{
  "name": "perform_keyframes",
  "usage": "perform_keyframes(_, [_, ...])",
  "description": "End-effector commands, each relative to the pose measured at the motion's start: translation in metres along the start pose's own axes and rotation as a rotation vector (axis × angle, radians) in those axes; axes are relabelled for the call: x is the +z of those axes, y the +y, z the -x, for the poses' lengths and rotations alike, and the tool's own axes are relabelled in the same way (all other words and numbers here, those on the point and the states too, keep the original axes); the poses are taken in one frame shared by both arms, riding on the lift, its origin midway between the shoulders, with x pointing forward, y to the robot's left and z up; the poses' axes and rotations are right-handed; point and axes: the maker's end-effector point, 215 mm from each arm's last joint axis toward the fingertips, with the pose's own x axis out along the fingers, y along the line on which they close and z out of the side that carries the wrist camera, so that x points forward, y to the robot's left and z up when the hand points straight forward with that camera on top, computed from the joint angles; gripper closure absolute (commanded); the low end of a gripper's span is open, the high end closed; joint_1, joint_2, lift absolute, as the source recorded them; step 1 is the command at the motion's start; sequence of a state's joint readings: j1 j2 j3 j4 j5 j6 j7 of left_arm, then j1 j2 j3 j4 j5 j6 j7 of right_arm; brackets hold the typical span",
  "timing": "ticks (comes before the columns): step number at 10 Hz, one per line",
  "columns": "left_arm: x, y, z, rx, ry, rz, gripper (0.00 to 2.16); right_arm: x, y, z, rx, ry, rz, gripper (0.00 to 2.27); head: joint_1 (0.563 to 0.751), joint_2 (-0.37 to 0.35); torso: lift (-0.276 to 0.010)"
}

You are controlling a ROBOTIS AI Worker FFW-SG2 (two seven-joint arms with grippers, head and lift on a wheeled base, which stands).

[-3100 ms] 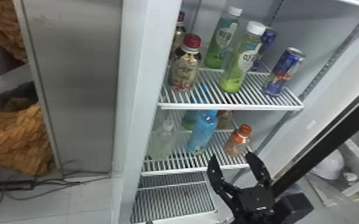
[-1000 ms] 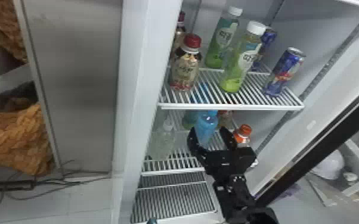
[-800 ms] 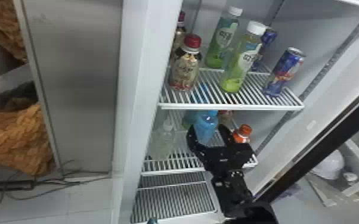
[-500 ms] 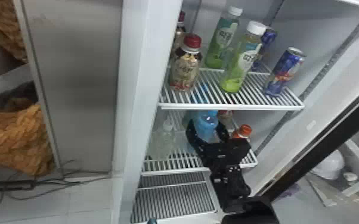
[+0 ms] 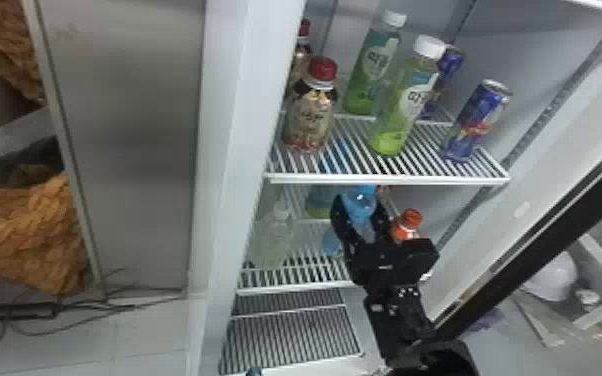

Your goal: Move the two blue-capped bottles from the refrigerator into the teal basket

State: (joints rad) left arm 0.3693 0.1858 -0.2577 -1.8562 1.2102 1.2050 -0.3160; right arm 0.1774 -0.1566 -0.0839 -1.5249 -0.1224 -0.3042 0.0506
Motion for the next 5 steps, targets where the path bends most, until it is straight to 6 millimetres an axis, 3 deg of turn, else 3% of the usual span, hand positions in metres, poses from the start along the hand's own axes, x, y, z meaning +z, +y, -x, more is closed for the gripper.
perform_keyframes(1, [0.001,0.0,0.0,0.0,-0.004,0.0,1.14,0.016,-0.003,0.009,-0.004,-0.027,0.001,0.66,0.695,-0.35,-0.138])
perform_keyframes(5, [0.003,0.0,0.001,0.0,-0.013,0.001,1.14,0.025,-0.004,0.05,-0.008,-0.01,-0.013,0.66,0.695,-0.35,-0.138])
